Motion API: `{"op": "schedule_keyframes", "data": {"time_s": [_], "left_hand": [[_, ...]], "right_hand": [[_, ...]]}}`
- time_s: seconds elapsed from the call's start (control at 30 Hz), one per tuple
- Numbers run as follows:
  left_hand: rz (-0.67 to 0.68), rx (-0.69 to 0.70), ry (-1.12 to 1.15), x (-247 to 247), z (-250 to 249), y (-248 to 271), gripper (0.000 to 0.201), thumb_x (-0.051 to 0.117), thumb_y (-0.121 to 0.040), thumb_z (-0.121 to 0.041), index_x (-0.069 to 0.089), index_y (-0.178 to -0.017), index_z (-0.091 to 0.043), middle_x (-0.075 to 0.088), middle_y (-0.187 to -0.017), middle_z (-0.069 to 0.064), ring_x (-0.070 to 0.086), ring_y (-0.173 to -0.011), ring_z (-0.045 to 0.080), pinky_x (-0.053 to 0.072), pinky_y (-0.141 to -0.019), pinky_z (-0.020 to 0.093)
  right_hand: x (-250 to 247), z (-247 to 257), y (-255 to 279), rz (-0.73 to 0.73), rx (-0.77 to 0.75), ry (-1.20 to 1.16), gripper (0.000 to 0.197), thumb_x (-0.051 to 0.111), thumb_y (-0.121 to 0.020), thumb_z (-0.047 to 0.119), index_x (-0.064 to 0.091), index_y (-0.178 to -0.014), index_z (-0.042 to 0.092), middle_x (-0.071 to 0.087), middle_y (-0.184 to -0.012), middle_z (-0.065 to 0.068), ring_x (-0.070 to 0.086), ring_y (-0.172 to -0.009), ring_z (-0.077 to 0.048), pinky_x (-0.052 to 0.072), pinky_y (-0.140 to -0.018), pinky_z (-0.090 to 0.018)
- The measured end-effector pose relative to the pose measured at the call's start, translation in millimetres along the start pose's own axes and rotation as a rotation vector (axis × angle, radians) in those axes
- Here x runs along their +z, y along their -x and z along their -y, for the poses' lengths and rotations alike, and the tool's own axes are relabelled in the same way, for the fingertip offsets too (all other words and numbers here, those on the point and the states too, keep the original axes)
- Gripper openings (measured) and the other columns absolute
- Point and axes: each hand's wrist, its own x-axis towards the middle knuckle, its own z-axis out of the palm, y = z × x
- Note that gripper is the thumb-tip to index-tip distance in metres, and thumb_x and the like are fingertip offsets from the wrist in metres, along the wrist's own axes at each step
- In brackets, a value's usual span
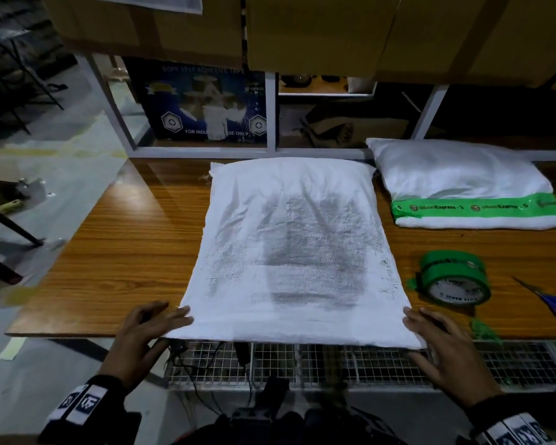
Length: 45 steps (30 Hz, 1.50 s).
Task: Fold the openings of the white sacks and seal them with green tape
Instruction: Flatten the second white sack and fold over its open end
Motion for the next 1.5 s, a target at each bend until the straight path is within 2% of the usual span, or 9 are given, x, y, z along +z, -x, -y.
{"op": "schedule_keyframes", "data": {"time_s": [0.2, 0.3, 0.37, 0.43, 0.63, 0.9, 1.03, 1.27, 1.5], "left_hand": [[-0.124, -0.253, 0.23, -3, -15, -15, 0.034, 0.058, -0.088, -0.043, 0.058, -0.1, -0.074, 0.05, -0.103, -0.005, 0.051, -0.099, 0.021, 0.045, -0.084, 0.039], [-0.144, -0.394, 0.303, 5, -12, -27, 0.032, 0.069, -0.092, -0.033, 0.067, -0.089, -0.065, 0.051, -0.092, 0.003, 0.056, -0.091, 0.026, 0.054, -0.079, 0.047], [-0.117, -0.469, 0.232, 4, -10, -32, 0.009, 0.062, -0.086, -0.064, 0.067, -0.083, -0.057, 0.057, -0.082, 0.004, 0.059, -0.084, 0.025, 0.053, -0.08, 0.048], [-0.102, -0.519, 0.251, 7, -3, -38, 0.041, 0.054, -0.077, -0.081, 0.067, -0.083, -0.043, 0.066, -0.072, 0.001, 0.066, -0.073, 0.024, 0.057, -0.077, 0.048], [-0.193, -0.629, 0.227, 5, -26, -53, 0.041, 0.069, -0.067, -0.056, 0.058, -0.105, -0.043, 0.071, -0.068, -0.009, 0.07, -0.066, 0.014, 0.059, -0.073, 0.045], [-0.388, -0.199, -0.297, 10, -42, -54, 0.03, 0.071, -0.078, -0.032, 0.068, -0.103, -0.016, 0.064, -0.08, 0.004, 0.05, -0.085, 0.029, 0.033, -0.075, 0.034], [-0.179, 0.112, -0.3, 12, -21, -50, 0.022, 0.062, -0.088, -0.025, 0.074, -0.104, -0.016, 0.072, -0.105, 0.006, 0.059, -0.1, 0.031, 0.044, -0.081, 0.041], [0.054, 0.172, -0.111, -4, -7, -23, 0.058, 0.057, -0.087, -0.055, 0.058, -0.137, -0.024, 0.054, -0.134, -0.014, 0.046, -0.126, 0.005, 0.042, -0.1, 0.022], [-0.031, -0.011, 0.148, -7, -2, -10, 0.037, 0.054, -0.088, -0.057, 0.071, -0.117, -0.04, 0.062, -0.124, -0.016, 0.051, -0.121, 0.005, 0.046, -0.089, 0.013]], "right_hand": [[-11, 1, -15, -0.103, 0.116, -0.254, 0.08, 0.064, -0.088, -0.008, 0.056, -0.114, 0.068, 0.053, -0.109, -0.001, 0.056, -0.095, -0.016, 0.046, -0.076, -0.024], [-17, 6, -28, -0.134, 0.2, -0.307, 0.061, 0.06, -0.097, 0.018, 0.051, -0.103, 0.078, 0.055, -0.098, -0.002, 0.058, -0.085, -0.014, 0.044, -0.069, -0.025], [-20, 13, -35, -0.135, 0.292, -0.319, 0.014, 0.048, -0.094, 0.062, 0.058, -0.102, 0.067, 0.056, -0.094, 0.002, 0.057, -0.082, -0.009, 0.044, -0.067, -0.023], [-13, 8, -42, -0.134, 0.334, -0.301, 0.051, 0.037, -0.082, 0.084, 0.066, -0.104, 0.047, 0.06, -0.088, 0.003, 0.06, -0.077, -0.011, 0.048, -0.065, -0.029], [-12, 19, -48, -0.168, 0.425, -0.342, 0.019, 0.077, -0.086, 0.021, 0.058, -0.086, 0.022, 0.054, -0.062, -0.003, 0.056, -0.061, -0.02, 0.044, -0.058, -0.03], [8, 15, -39, -0.258, 0.073, 0.125, 0.039, 0.078, -0.079, 0.0, 0.071, -0.115, 0.011, 0.058, -0.101, -0.006, 0.053, -0.092, -0.025, 0.05, -0.072, -0.039], [17, 8, -35, -0.138, 0.007, 0.225, 0.068, 0.075, -0.071, -0.013, 0.063, -0.132, 0.015, 0.061, -0.128, -0.008, 0.053, -0.11, -0.031, 0.049, -0.08, -0.047], [2, -4, -10, 0.02, -0.09, -0.015, 0.056, 0.047, -0.094, 0.039, 0.043, -0.149, 0.028, 0.042, -0.151, 0.015, 0.038, -0.133, -0.015, 0.035, -0.104, -0.037], [2, -3, -6, -0.104, 0.022, -0.27, 0.051, 0.055, -0.086, 0.009, 0.065, -0.125, 0.04, 0.057, -0.135, 0.024, 0.044, -0.131, -0.012, 0.037, -0.104, -0.031]]}}
